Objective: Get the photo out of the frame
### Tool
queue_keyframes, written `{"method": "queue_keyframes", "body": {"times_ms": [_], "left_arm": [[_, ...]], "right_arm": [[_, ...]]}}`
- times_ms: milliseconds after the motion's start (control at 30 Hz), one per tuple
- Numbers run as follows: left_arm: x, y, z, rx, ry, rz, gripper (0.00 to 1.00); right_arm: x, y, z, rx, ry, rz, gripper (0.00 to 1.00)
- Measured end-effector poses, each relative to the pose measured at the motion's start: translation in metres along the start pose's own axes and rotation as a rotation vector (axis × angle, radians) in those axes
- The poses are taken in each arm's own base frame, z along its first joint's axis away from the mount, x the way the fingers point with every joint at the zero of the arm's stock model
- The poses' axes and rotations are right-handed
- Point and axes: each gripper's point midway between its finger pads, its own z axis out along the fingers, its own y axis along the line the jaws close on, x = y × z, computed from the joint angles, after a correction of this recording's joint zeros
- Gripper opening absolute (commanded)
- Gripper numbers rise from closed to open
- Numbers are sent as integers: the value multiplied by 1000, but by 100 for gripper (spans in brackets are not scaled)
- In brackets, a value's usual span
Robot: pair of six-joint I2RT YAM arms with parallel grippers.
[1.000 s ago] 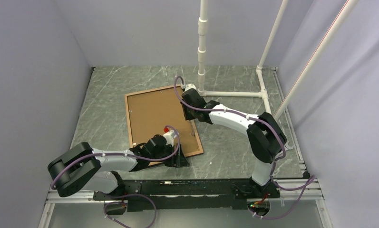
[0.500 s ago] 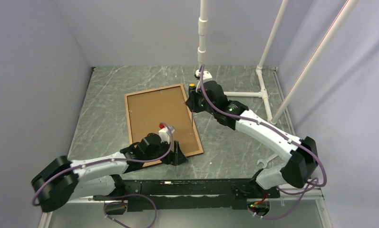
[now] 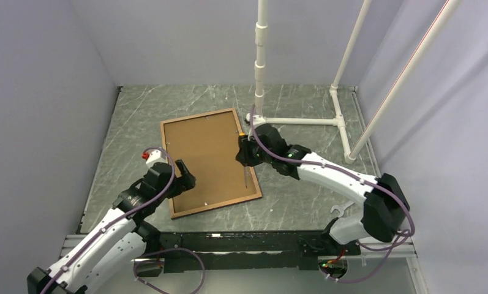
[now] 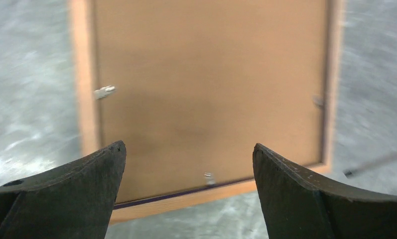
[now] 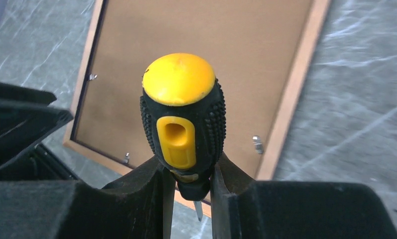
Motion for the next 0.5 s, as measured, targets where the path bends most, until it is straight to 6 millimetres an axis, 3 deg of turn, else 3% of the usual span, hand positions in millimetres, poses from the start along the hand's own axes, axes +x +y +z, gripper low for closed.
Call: {"method": "queue_keyframes", "body": {"times_ms": [100,233,400,500], "left_arm": [[8,41,8,-183,35,-42,99],[31,74,14,-312,101,-78,99],[52,91,18,-359,144,-104,99],[56,86,22,-329,158,-114,99]], "right_arm": [[16,21,18,-58,46,-5,0],[32,42,31,-118,103,-5,0],[30,56,38,-151,106,-11,0],[24,61,38,-161,90,-12,0]]}}
